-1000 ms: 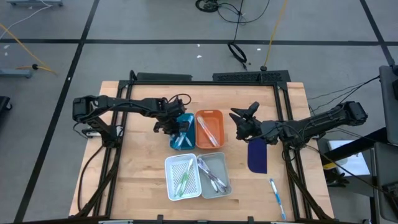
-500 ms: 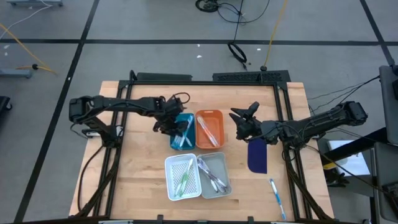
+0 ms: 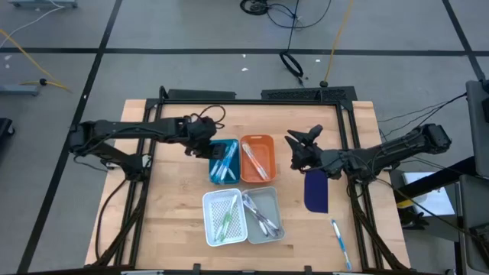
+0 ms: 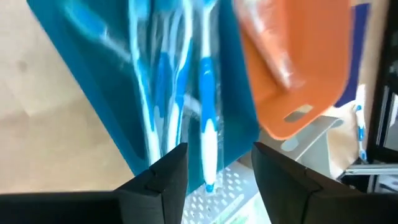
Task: Pick & Place Toothbrushes
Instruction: Put the blue toothbrush into the blue bin
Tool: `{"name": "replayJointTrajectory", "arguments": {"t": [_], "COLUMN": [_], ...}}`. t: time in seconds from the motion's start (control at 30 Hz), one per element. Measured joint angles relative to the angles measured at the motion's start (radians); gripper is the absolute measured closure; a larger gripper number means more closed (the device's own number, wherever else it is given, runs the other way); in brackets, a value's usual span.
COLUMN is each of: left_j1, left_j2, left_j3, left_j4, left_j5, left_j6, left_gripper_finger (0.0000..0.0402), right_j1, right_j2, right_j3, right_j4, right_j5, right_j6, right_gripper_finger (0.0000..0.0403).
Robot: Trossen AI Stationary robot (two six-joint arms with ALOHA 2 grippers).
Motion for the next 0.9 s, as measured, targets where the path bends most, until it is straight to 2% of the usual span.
{"name": "replayJointTrajectory", "arguments": {"t": [0.2,0.33,0.6,0.7,0.9], "left_j1": [-0.053,-0.083,-0.173,-0.211,-0.285], "left_j2": [-0.098,-0.167,-0.273,-0.300,-0.348], "left_j3": [0.000,0.000,0.000,-0.001,-0.001], "left_j4": [0.047,0.076,0.101,0.109,0.156], "left_j5": [-0.201,-0.322,-0.567,-0.630,-0.687], "left_j6": [0.158,0.248,0.453,0.499,0.635], "left_gripper_finger": [0.0251,0.0280,0.0389,0.0391,0.0397], "right_j1": [0.049,0.086,0.183,0.220,0.308], "right_j2": [0.000,0.000,0.000,0.000,-0.002], "right_j3": [0.000,0.000,0.000,0.000,0.000], "right_j4": [-0.005,-0.012,0.017,0.035,0.071], "right_j5": [0.131,0.160,0.235,0.234,0.233], "right_j6": [0.009,0.135,0.355,0.455,0.703], "right_gripper_finger": [0.0289,0.0289,0.0289,0.0289,0.0289]}}
